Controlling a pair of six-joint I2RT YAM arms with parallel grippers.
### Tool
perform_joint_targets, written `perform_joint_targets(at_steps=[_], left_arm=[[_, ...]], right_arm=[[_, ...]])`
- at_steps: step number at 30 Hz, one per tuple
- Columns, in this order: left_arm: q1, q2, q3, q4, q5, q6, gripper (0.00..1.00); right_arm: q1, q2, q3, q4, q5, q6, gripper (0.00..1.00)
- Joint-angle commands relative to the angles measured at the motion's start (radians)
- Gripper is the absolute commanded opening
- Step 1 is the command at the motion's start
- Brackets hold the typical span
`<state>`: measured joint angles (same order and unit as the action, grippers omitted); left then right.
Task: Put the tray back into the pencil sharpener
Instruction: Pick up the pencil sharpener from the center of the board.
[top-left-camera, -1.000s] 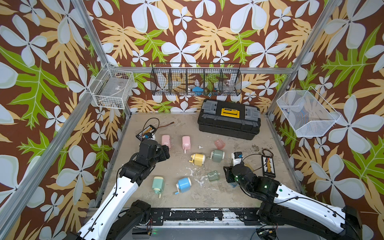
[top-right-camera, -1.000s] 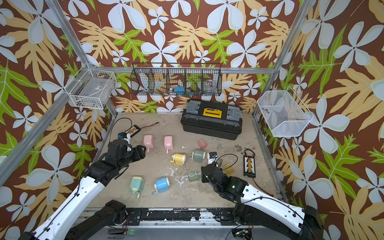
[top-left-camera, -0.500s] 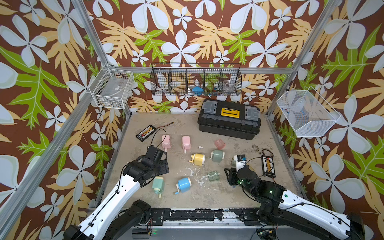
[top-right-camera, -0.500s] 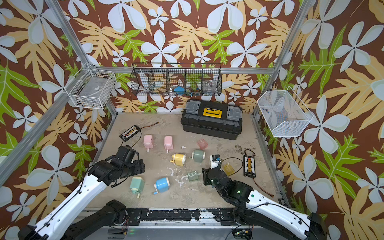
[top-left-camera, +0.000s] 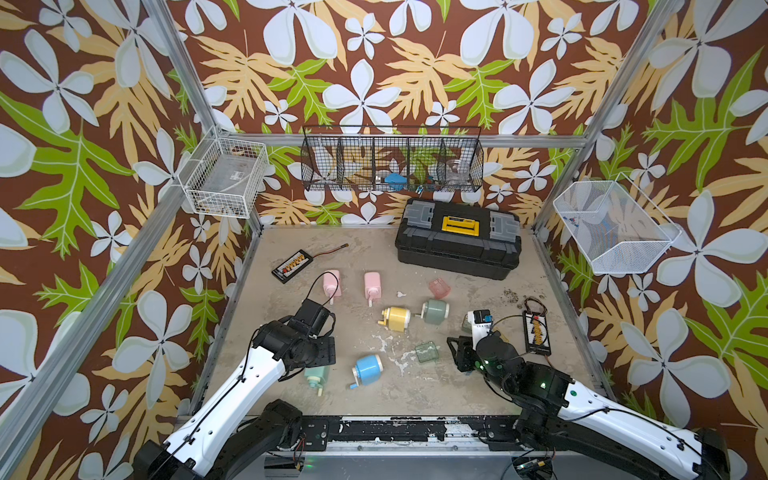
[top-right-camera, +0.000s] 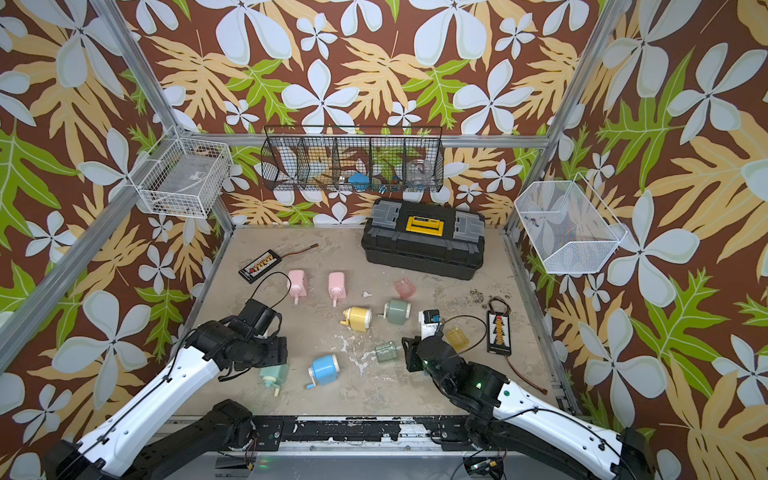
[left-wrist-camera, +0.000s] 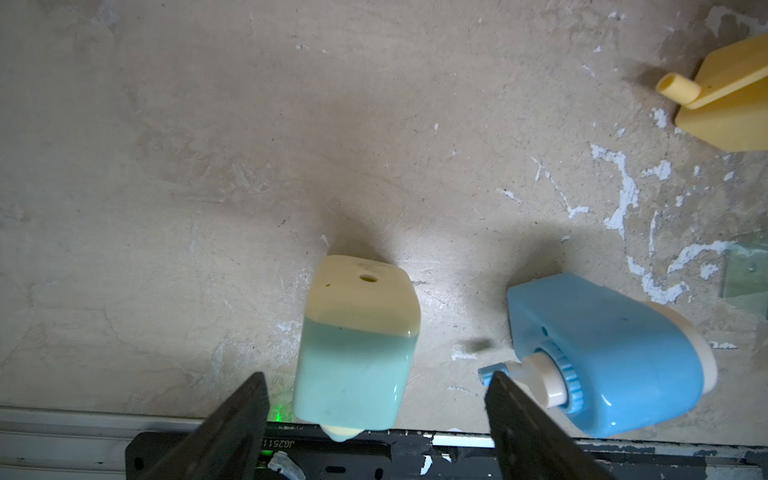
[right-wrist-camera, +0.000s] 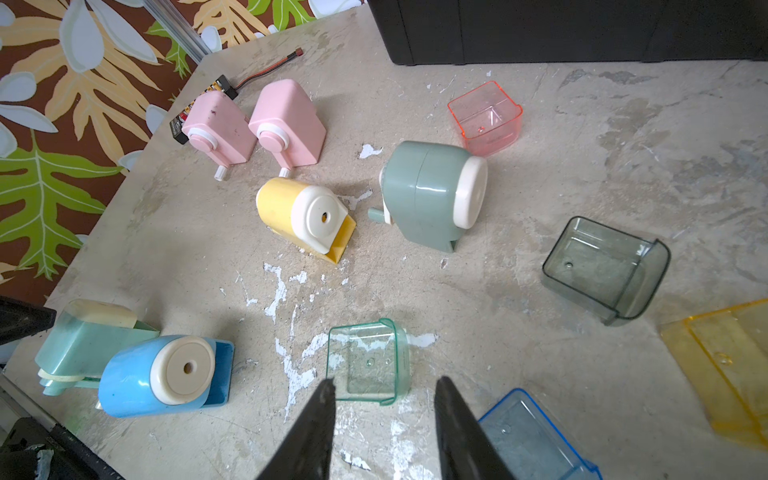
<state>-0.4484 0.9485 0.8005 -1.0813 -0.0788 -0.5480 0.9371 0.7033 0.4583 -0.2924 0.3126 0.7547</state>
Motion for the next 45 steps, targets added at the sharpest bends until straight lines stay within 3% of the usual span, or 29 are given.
perform_joint_targets(at_steps=[1, 19, 26, 38, 45], left_arm=[[-0.01, 0.021, -0.003, -0.008, 0.004, 0.01, 0.85], [-0.034, 0.165, -0.036, 0.015, 0.039, -0.044, 0.85], [-0.046, 0.209, -0.036, 0.03, 0.0, -0.055, 0.85], [-0.047, 0.234, -0.072, 0.043, -0.021, -0.076, 0.72], [-0.046, 0.221, -0.064, 0.04, -0.045, -0.076, 0.55]], right_arm=[[0.001, -0.006, 0.004, 0.026, 0.002, -0.003, 0.41], [0.0, -0.048, -0.002, 0.024, -0.013, 0.0, 0.41], [0.0, -0.078, -0.011, 0.017, -0.022, 0.001, 0.41], [0.0, -0.088, -0.013, 0.027, -0.033, -0.006, 0.41], [0.0, -0.09, -0.014, 0.025, -0.035, -0.005, 0.41]])
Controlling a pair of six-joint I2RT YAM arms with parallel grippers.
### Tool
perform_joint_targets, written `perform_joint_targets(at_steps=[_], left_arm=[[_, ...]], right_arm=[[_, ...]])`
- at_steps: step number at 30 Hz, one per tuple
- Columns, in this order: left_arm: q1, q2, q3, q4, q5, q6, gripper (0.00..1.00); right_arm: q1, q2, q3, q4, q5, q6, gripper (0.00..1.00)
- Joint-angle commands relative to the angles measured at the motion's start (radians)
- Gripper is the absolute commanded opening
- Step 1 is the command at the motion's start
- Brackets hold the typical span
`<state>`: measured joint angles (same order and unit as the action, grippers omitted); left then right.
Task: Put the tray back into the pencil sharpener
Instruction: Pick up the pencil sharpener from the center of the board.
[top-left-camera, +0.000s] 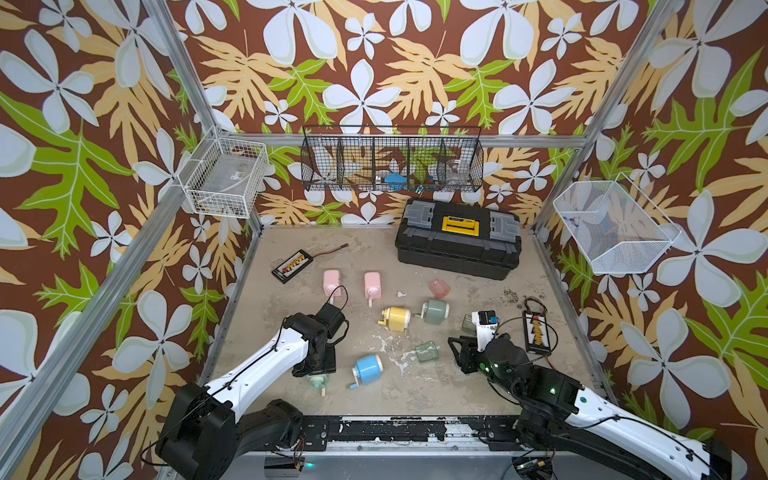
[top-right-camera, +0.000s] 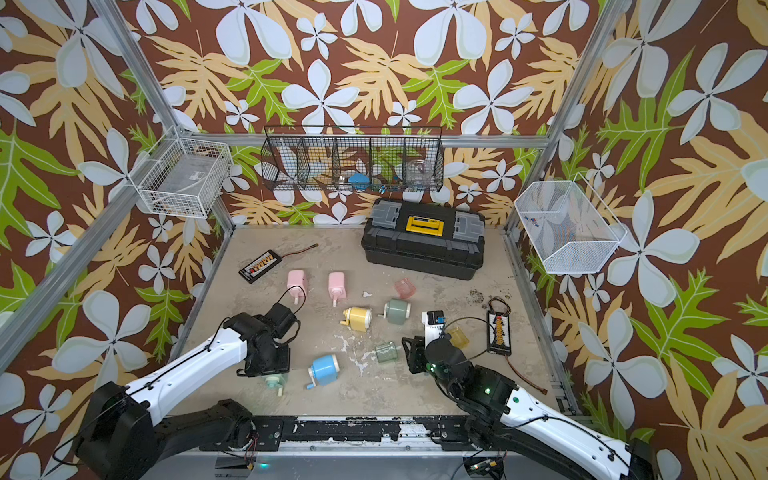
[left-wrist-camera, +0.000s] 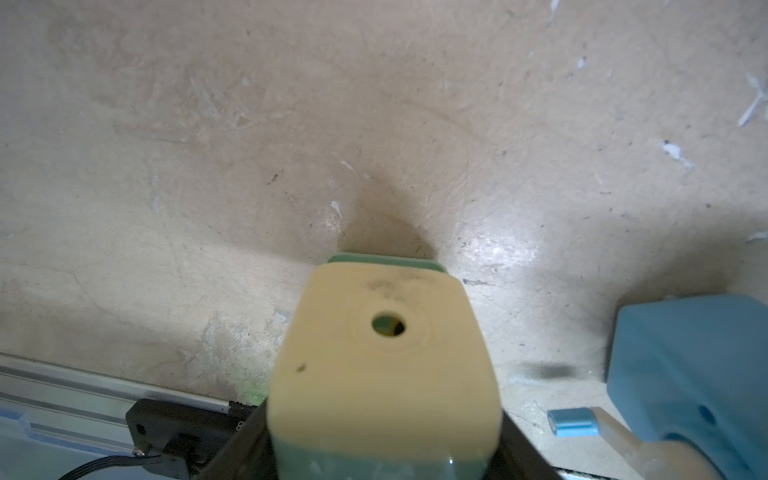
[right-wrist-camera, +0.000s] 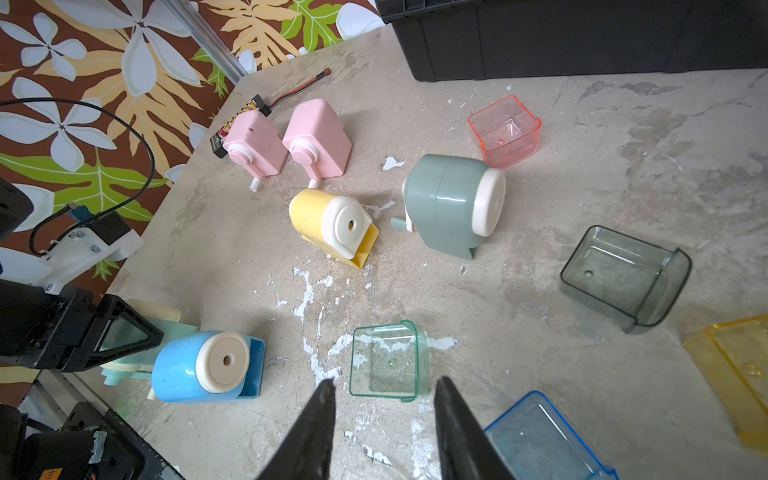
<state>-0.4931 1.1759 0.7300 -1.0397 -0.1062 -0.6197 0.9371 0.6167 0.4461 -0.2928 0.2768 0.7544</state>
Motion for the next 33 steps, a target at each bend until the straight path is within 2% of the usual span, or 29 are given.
perform_joint_targets(at_steps=[1, 8, 11, 14, 21, 29, 33], left_arm=[[-0.001, -0.011, 0.006, 0.0, -0.018, -0.003, 0.52], [-0.001, -0.088, 0.039, -0.008, -0.059, -0.003, 0.27], [-0.001, -0.127, 0.096, -0.008, -0.06, 0.024, 0.08], [0.0, -0.144, 0.166, -0.017, -0.076, 0.048, 0.0], [0.0, -0.152, 0.327, 0.015, -0.054, 0.209, 0.0], [-0.007, -0.216, 0.316, 0.17, 0.139, 0.359, 0.0], [-0.007, -0.241, 0.308, 0.223, 0.171, 0.422, 0.0]], right_arm=[[0.0, -0.006, -0.001, 0.024, 0.001, -0.005, 0.41], [0.0, -0.018, -0.007, 0.015, 0.0, 0.001, 0.41], [-0.001, -0.02, -0.007, 0.016, -0.002, 0.004, 0.41], [0.0, -0.02, -0.002, 0.016, -0.004, 0.005, 0.41], [0.0, -0.02, 0.012, -0.006, 0.002, 0.005, 0.41], [0.0, -0.021, 0.034, -0.065, 0.028, 0.004, 0.41], [0.0, -0.03, 0.034, -0.087, 0.037, 0.008, 0.41]])
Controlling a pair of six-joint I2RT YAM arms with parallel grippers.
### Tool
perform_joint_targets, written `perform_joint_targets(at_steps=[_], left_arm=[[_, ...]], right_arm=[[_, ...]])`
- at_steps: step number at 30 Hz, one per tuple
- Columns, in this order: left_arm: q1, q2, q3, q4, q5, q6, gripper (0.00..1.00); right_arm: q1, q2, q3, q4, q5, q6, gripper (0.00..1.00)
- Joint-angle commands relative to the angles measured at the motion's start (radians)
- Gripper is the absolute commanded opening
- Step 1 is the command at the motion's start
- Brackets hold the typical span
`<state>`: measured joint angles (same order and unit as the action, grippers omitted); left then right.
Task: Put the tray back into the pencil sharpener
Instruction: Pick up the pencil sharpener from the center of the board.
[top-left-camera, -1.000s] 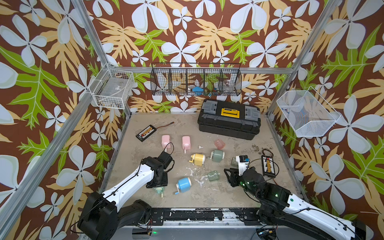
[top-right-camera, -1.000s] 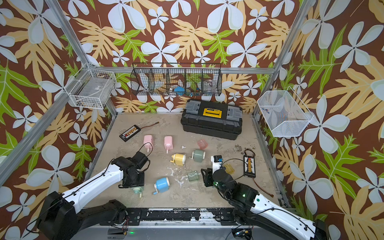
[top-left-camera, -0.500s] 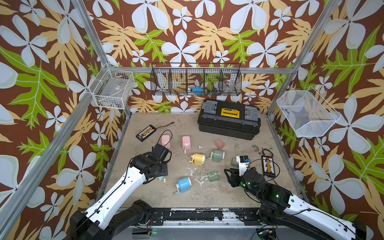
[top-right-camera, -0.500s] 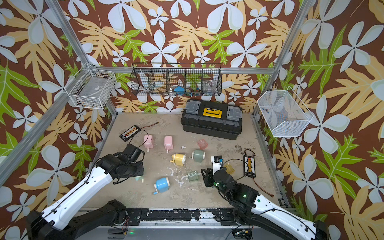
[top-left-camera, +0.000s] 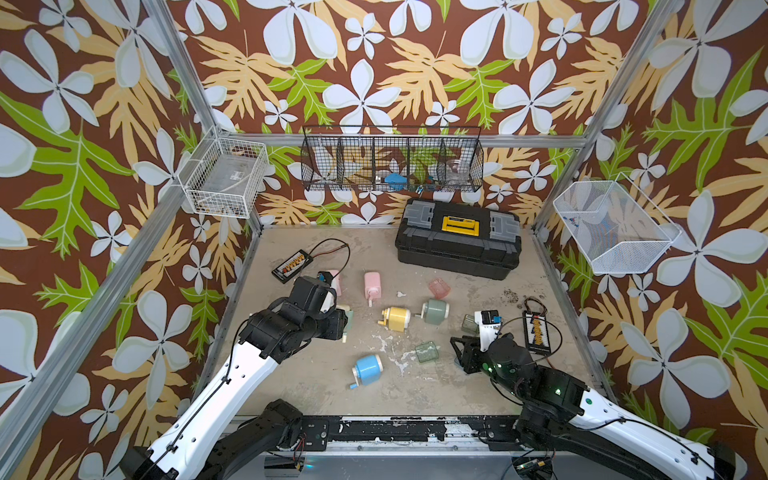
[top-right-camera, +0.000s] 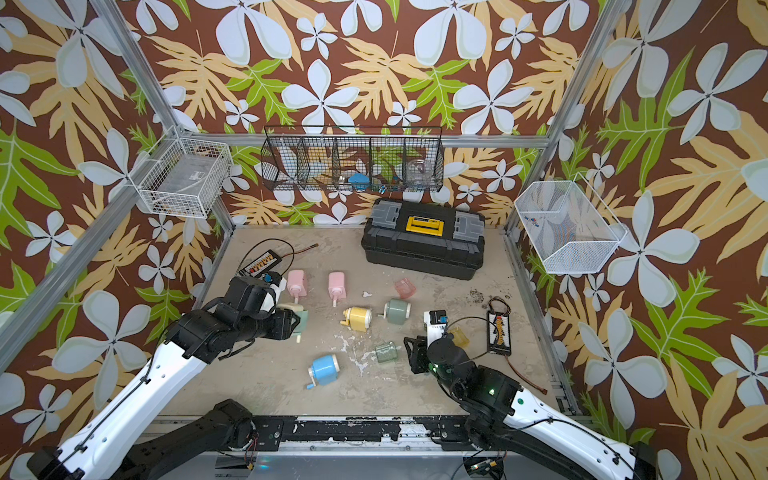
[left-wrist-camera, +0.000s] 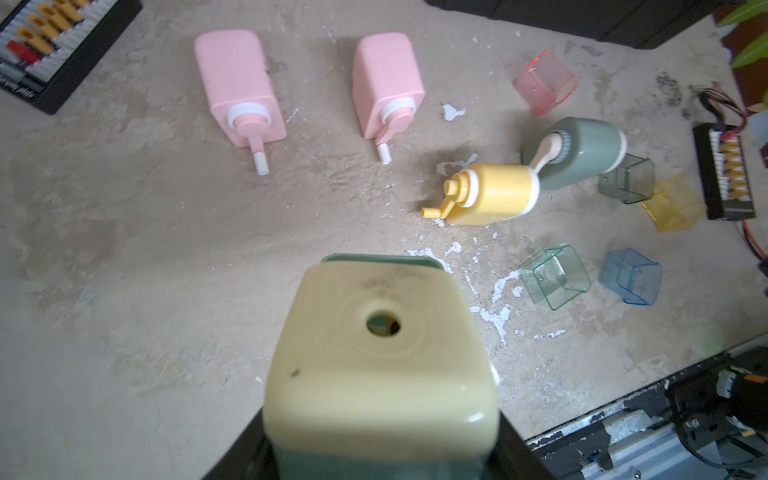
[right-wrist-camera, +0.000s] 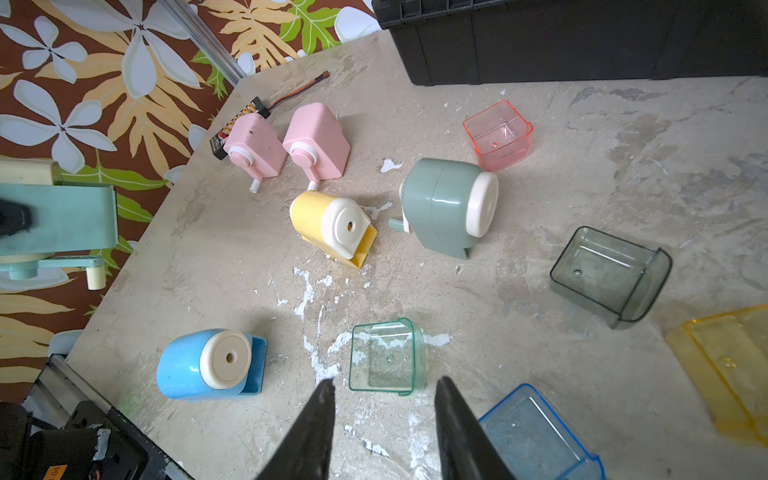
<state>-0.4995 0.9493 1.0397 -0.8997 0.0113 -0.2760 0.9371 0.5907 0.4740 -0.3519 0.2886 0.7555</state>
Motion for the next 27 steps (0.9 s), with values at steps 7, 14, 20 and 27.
perform_joint_targets(at_steps=[7, 14, 20, 27], left_arm=[[-0.002, -0.1, -0.074, 0.252, 0.109, 0.233, 0.0], [-0.004, -0.059, -0.069, 0.323, 0.143, 0.368, 0.0], [-0.012, 0.004, -0.079, 0.396, 0.314, 0.485, 0.0], [-0.156, 0.132, -0.002, 0.242, 0.233, 0.737, 0.0]], right_arm=[[0.0, 0.009, 0.02, -0.044, 0.038, 0.013, 0.41], [0.0, 0.049, 0.041, -0.038, 0.046, 0.01, 0.41], [0.0, 0.081, 0.044, -0.027, 0.044, 0.014, 0.41], [-0.008, 0.103, 0.046, -0.018, 0.016, 0.026, 0.42]])
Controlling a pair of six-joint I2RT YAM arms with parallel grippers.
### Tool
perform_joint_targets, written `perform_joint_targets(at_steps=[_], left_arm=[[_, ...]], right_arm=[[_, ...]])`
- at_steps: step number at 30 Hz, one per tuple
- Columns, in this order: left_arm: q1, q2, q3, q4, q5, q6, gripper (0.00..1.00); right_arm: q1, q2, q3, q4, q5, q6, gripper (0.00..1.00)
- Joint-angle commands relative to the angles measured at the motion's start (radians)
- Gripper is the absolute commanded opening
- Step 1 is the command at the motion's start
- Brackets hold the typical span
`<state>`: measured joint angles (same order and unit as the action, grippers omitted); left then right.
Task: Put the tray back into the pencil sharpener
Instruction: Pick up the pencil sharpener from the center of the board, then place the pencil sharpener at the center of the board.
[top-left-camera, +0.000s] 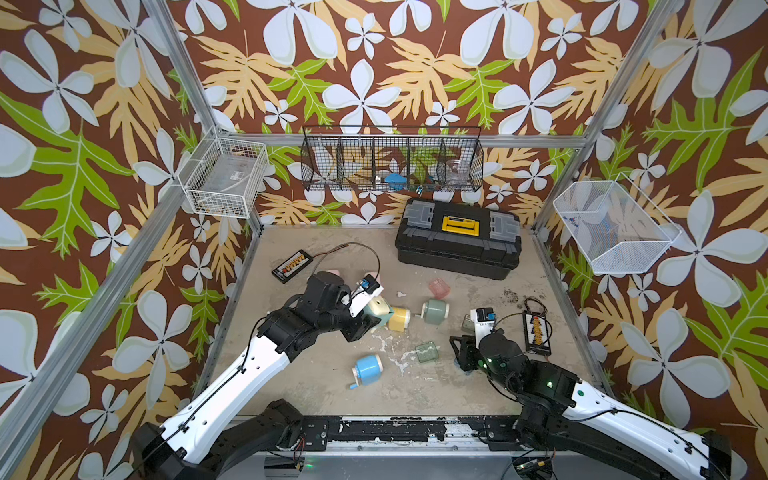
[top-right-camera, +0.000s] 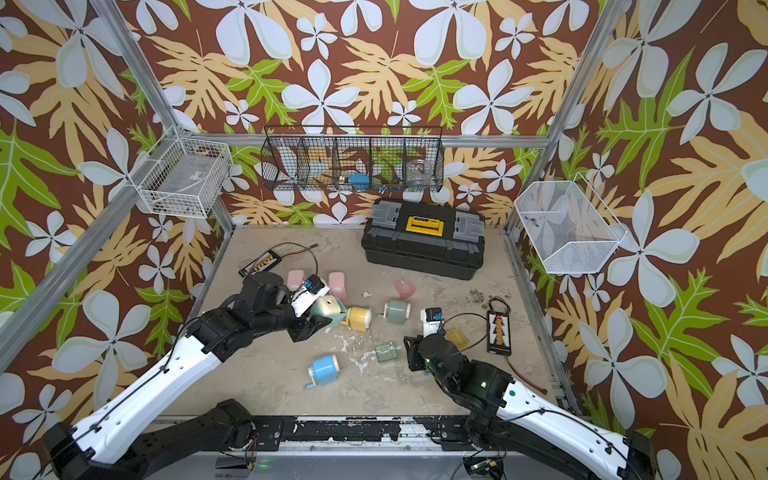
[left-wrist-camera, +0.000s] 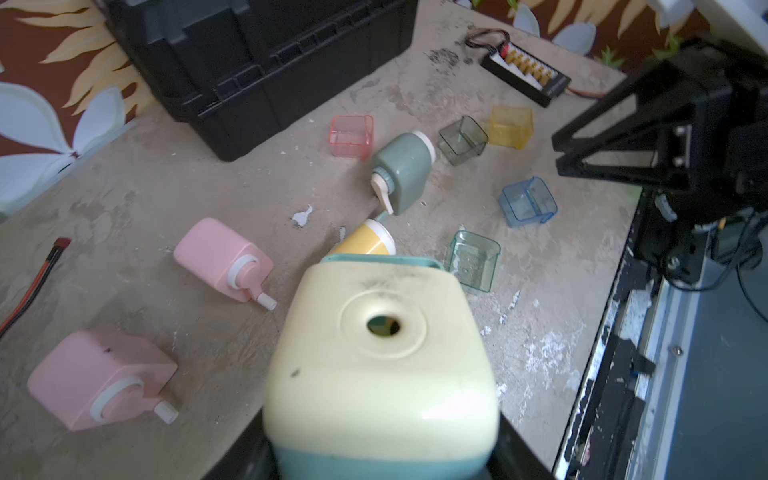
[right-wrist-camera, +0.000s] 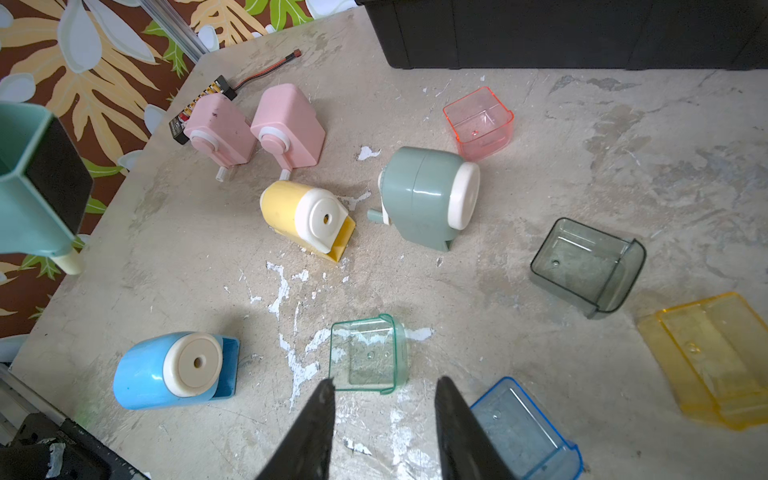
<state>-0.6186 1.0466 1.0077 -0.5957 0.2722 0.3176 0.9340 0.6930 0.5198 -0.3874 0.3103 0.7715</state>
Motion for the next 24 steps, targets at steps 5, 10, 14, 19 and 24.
perform_joint_targets(at_steps=[5, 10, 14, 19, 24], left_arm=[[-0.149, 0.15, 0.098, -0.186, -0.117, 0.195, 0.0], [-0.249, 0.258, 0.149, -0.283, -0.243, 0.233, 0.0], [-0.29, 0.355, 0.2, -0.341, -0.336, 0.251, 0.0], [-0.34, 0.453, 0.259, -0.345, -0.373, 0.251, 0.0], [-0.347, 0.544, 0.336, -0.337, -0.351, 0.211, 0.0]], right_arm=[[-0.021, 0.003, -0.018, 0.009, -0.012, 0.018, 0.42], [-0.043, -0.009, -0.038, -0.009, -0.025, 0.022, 0.42], [-0.053, -0.028, -0.054, -0.026, -0.028, 0.031, 0.42], [-0.056, -0.054, -0.076, -0.045, -0.03, 0.054, 0.42], [-0.058, -0.085, -0.089, -0.068, -0.022, 0.069, 0.41]])
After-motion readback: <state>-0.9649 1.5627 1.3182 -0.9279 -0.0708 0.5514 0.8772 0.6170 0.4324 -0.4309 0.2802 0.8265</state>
